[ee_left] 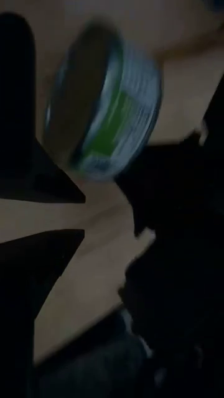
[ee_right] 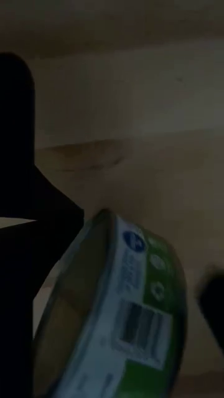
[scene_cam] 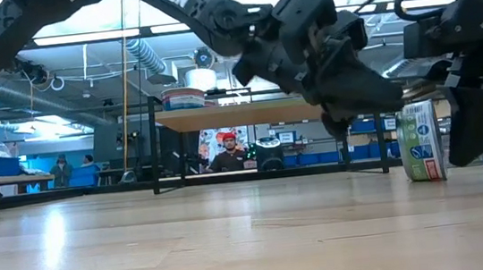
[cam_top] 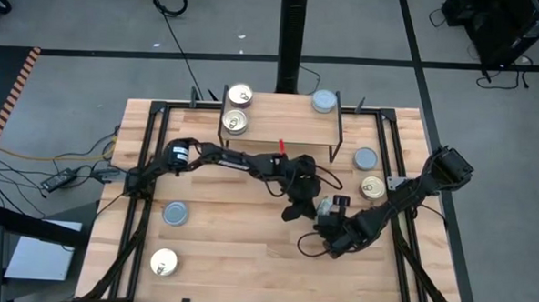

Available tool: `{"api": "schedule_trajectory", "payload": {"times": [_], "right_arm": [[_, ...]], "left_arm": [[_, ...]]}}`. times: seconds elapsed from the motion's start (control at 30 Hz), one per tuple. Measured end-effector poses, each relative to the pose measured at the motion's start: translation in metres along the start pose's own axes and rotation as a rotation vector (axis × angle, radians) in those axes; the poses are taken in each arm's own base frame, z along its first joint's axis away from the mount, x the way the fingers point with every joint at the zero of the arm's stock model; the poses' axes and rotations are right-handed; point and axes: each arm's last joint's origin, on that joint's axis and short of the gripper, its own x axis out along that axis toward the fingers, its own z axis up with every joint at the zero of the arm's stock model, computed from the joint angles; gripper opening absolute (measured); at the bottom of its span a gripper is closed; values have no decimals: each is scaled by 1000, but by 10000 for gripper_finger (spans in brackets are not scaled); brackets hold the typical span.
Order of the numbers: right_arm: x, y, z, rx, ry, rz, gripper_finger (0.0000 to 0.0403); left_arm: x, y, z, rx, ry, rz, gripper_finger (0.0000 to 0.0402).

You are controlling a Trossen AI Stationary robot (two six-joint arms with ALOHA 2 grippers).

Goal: Stack canned seafood by type on shelf
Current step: Put the bottom right green tuna can on the shelf aligned with the other green tuna can

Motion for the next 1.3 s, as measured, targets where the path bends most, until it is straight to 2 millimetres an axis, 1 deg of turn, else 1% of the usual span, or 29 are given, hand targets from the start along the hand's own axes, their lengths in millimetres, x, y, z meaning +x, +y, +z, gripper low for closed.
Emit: {"api": "schedule_trajectory", "payload": {"times": [0.13,0.2,0.27,0.37,0.47,0.53,0.6,0.7,0.77,0.87,0.93,1.07,1.2,1.3], "right_arm": [[-3,5,-4,-26,4,14,17],[-6,7,-7,-43,25,20,17],[-11,9,-9,-55,45,12,19],[-23,13,-10,-66,71,-7,28],[-35,15,-7,-65,87,-23,42],[-43,16,-5,-55,98,-36,54],[-50,16,-3,-35,106,-48,68],[-55,15,-2,0,115,-74,90],[-57,14,0,25,94,-96,104],[-56,10,3,49,65,-133,117],[-54,8,5,68,52,-148,114],[-51,6,10,75,41,-140,86],[-49,4,15,74,31,-129,54],[-47,1,17,88,34,-133,44]], "left_arm": [[-9,-4,5,59,7,37,45],[-12,-7,8,81,-15,45,21],[-14,-6,6,94,-41,73,7],[-15,-1,-2,81,-114,136,10],[-22,-1,-5,105,-261,155,10],[-30,-6,-9,127,-360,155,7],[-36,-11,-18,143,-433,174,6],[-47,-18,-34,141,-478,201,6],[-53,-21,-38,129,-477,218,9],[-51,-21,-47,25,-413,202,22],[-46,-22,-52,-56,-345,171,36],[-38,-25,-56,-133,-291,160,79],[-35,-29,-54,-161,-303,160,134],[-31,-34,-55,-195,-299,159,175]]}}
